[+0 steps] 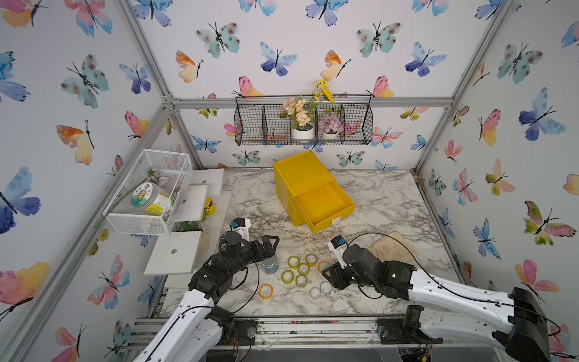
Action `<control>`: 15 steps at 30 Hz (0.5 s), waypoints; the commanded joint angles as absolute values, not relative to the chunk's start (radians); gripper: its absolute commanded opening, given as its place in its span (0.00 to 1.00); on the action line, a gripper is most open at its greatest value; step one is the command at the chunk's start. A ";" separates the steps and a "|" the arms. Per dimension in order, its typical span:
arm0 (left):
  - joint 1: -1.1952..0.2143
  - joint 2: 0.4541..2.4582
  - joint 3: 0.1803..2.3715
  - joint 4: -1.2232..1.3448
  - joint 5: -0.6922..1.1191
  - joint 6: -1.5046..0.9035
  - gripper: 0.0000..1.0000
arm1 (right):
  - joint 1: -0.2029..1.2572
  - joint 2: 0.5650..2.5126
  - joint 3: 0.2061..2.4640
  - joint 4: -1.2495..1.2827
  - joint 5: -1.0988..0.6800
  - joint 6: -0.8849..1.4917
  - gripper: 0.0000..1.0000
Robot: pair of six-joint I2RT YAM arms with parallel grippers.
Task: Place the transparent tape into the drawer according to color
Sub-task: Pick up the tape at the center of the board, then place the tape in the drawer.
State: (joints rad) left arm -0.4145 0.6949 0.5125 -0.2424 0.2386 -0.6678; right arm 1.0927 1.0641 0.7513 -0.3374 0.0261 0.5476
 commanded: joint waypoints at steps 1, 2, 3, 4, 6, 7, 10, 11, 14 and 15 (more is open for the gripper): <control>-0.416 0.685 0.531 -0.241 0.244 -0.642 0.99 | 1.097 1.059 0.871 -0.357 0.023 0.448 0.43; -0.417 0.684 0.535 -0.245 0.242 -0.640 0.99 | 1.096 1.064 0.911 -0.368 0.044 0.428 0.43; -0.417 0.683 0.537 -0.248 0.242 -0.638 0.99 | 1.097 1.079 0.957 -0.382 0.072 0.404 0.44; -0.417 0.681 0.539 -0.250 0.241 -0.636 0.99 | 1.097 1.097 1.008 -0.395 0.108 0.378 0.44; -0.417 0.681 0.542 -0.252 0.243 -0.635 0.99 | 1.094 1.149 1.106 -0.427 0.186 0.333 0.44; -0.417 0.682 0.544 -0.252 0.245 -0.634 0.99 | 1.087 1.182 1.156 -0.442 0.223 0.313 0.44; -0.416 0.688 0.553 -0.255 0.251 -0.632 0.99 | 1.025 1.269 1.262 -0.457 0.250 0.273 0.44; -0.416 0.689 0.555 -0.256 0.253 -0.632 0.99 | 0.988 1.293 1.285 -0.453 0.225 0.269 0.44; -0.417 0.691 0.565 -0.262 0.258 -0.629 0.99 | 0.864 1.360 1.329 -0.416 0.154 0.270 0.44; -0.417 0.690 0.566 -0.264 0.263 -0.627 0.99 | 0.831 1.388 1.343 -0.414 0.141 0.270 0.44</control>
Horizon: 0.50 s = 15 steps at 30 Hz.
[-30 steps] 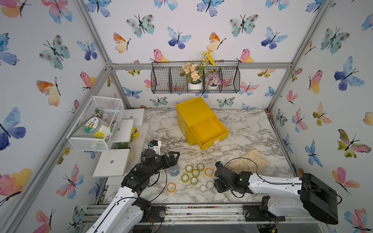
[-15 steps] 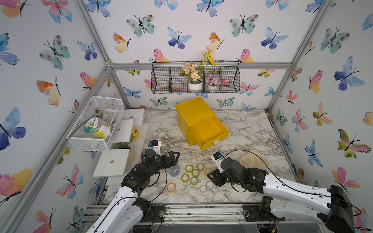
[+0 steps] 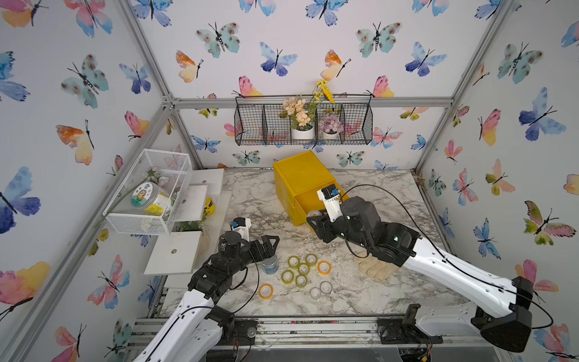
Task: Place the transparent tape into the drawer according to color
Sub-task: Place the tape in the drawer.
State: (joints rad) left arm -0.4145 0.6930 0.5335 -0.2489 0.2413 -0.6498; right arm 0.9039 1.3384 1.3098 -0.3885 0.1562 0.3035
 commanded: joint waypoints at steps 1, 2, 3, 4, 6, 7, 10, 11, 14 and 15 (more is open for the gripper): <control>-0.417 0.690 0.568 -0.265 0.265 -0.627 0.99 | 0.801 1.412 1.354 -0.416 0.127 0.275 0.44; -0.417 0.692 0.572 -0.266 0.268 -0.627 0.99 | 0.772 1.436 1.365 -0.420 0.110 0.283 0.44; -0.417 0.693 0.575 -0.269 0.271 -0.627 0.99 | 0.744 1.463 1.372 -0.420 0.093 0.289 0.44; -0.417 0.692 0.577 -0.270 0.273 -0.626 0.99 | 0.726 1.481 1.376 -0.420 0.084 0.293 0.44; -0.417 0.692 0.581 -0.277 0.276 -0.623 0.99 | 0.700 1.516 1.382 -0.416 0.083 0.298 0.44; -0.417 0.691 0.581 -0.277 0.276 -0.623 0.99 | 0.693 1.528 1.385 -0.416 0.081 0.299 0.44; -0.417 0.690 0.578 -0.279 0.283 -0.618 0.99 | 0.671 1.566 1.399 -0.420 0.072 0.302 0.45; -0.416 0.690 0.576 -0.280 0.285 -0.617 0.99 | 0.666 1.578 1.402 -0.420 0.069 0.302 0.45; -0.416 0.692 0.573 -0.279 0.294 -0.614 1.00 | 0.660 1.603 1.408 -0.421 0.079 0.304 0.46; -0.416 0.692 0.570 -0.279 0.296 -0.613 1.00 | 0.658 1.604 1.406 -0.415 0.081 0.305 0.47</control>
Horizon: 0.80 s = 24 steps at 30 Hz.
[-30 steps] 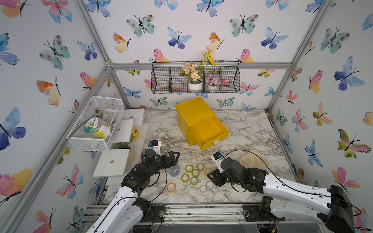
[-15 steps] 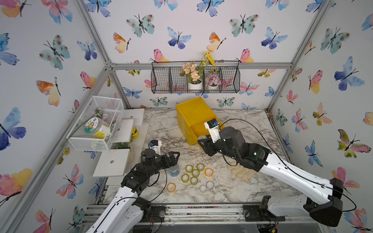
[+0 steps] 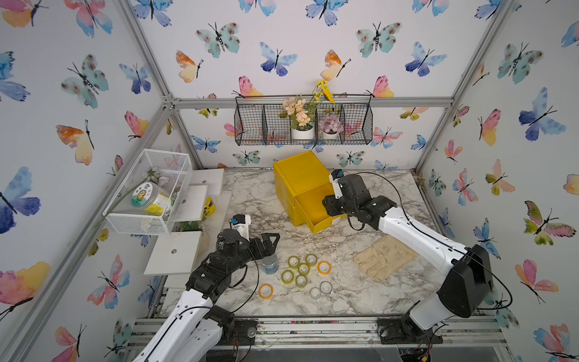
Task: Place the transparent tape into the drawer according to color
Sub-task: Place the tape in the drawer.
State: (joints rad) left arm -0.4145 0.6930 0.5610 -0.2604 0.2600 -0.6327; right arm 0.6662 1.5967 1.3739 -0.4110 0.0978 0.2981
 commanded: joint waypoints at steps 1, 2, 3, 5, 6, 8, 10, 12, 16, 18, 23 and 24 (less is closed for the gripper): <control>-0.417 0.693 0.570 -0.281 0.296 -0.612 1.00 | 0.657 1.603 1.405 -0.407 0.079 0.306 0.49; -0.417 0.693 0.568 -0.280 0.297 -0.611 1.00 | 0.657 1.604 1.407 -0.401 0.078 0.307 0.51; -0.417 0.693 0.568 -0.280 0.299 -0.610 1.00 | 0.655 1.607 1.412 -0.399 0.077 0.308 0.53; -0.418 0.692 0.569 -0.280 0.302 -0.607 1.00 | 0.654 1.612 1.425 -0.399 0.071 0.308 0.57; -0.419 0.693 0.571 -0.281 0.304 -0.605 1.00 | 0.653 1.615 1.433 -0.399 0.069 0.308 0.59; -0.420 0.693 0.572 -0.281 0.305 -0.603 1.00 | 0.653 1.617 1.445 -0.397 0.066 0.310 0.62; -0.423 0.693 0.571 -0.281 0.308 -0.604 1.00 | 0.653 1.613 1.457 -0.394 0.065 0.311 0.64; -0.428 0.693 0.571 -0.280 0.308 -0.604 0.99 | 0.653 1.605 1.464 -0.390 0.064 0.318 0.65; -0.442 0.684 0.575 -0.283 0.310 -0.604 0.99 | 0.653 1.548 1.439 -0.348 0.023 0.341 0.66; -0.459 0.678 0.578 -0.287 0.300 -0.604 0.99 | 0.653 1.501 1.411 -0.312 -0.005 0.356 0.66; -0.520 0.676 0.588 -0.299 0.267 -0.614 0.99 | 0.653 1.371 1.336 -0.273 -0.061 0.385 0.66; -0.534 0.675 0.590 -0.300 0.259 -0.618 0.99 | 0.653 1.349 1.317 -0.261 -0.077 0.382 0.66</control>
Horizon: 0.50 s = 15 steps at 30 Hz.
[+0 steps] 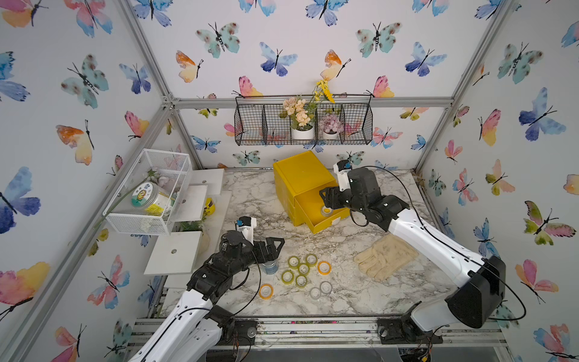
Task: Place the transparent tape into the drawer according to color
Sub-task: Place the tape in the drawer, then pick up the tape at the center of the board.
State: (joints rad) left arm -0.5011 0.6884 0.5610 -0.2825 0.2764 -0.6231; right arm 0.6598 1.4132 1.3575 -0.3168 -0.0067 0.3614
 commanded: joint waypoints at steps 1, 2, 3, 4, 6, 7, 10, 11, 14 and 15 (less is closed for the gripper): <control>-0.552 0.673 0.589 -0.302 0.249 -0.622 0.99 | 0.654 1.318 1.290 -0.245 -0.106 0.380 0.66; -0.572 0.672 0.589 -0.304 0.236 -0.628 0.99 | 0.653 1.281 1.256 -0.232 -0.134 0.382 0.66; -0.590 0.671 0.589 -0.303 0.224 -0.632 0.99 | 0.655 1.252 1.229 -0.217 -0.149 0.385 0.65; -0.613 0.669 0.589 -0.305 0.208 -0.638 0.99 | 0.653 1.222 1.201 -0.209 -0.167 0.388 0.65; -0.659 0.669 0.592 -0.308 0.171 -0.648 0.98 | 0.654 1.164 1.152 -0.209 -0.189 0.390 0.65; -0.685 0.671 0.594 -0.314 0.153 -0.653 0.98 | 0.654 1.136 1.128 -0.211 -0.204 0.388 0.65; -0.756 0.672 0.598 -0.327 0.095 -0.665 0.98 | 0.655 1.058 1.045 -0.232 -0.253 0.385 0.64; -0.785 0.674 0.600 -0.331 0.078 -0.668 0.98 | 0.655 1.033 1.014 -0.238 -0.268 0.387 0.64; -0.873 0.688 0.600 -0.332 0.026 -0.675 0.97 | 0.655 0.957 0.924 -0.269 -0.282 0.397 0.63; -0.905 0.696 0.603 -0.336 0.005 -0.675 0.97 | 0.655 0.932 0.894 -0.274 -0.285 0.400 0.62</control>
